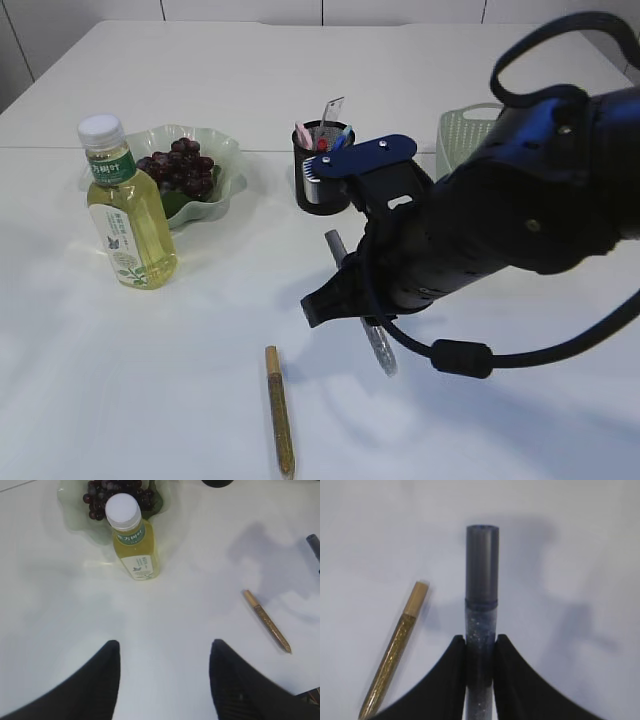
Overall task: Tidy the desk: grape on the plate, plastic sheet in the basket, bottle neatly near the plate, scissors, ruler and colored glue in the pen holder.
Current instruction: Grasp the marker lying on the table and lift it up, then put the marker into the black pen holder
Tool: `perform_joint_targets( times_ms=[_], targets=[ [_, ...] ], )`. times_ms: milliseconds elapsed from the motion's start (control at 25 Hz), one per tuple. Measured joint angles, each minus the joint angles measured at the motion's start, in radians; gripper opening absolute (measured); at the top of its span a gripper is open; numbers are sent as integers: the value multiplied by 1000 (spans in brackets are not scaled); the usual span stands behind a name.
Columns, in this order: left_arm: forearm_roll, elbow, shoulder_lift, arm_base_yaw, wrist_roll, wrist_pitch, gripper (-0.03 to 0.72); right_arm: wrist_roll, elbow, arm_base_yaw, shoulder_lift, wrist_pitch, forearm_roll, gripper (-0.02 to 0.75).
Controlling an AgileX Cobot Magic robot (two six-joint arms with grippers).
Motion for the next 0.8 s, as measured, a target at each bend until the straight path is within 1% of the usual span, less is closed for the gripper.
perform_joint_targets(
  times_ms=[200, 320, 560, 800],
  targets=[
    [12, 0, 0, 0, 0, 0, 415, 6, 22, -10, -15, -166, -173, 154],
    [12, 0, 0, 0, 0, 0, 415, 6, 0, -41, -15, -231, -229, 154],
    [29, 0, 0, 0, 0, 0, 415, 7, -140, -148, 37, -324, -285, 154],
    [68, 0, 0, 0, 0, 0, 415, 7, -374, -242, 160, -380, -312, 154]
  ],
)
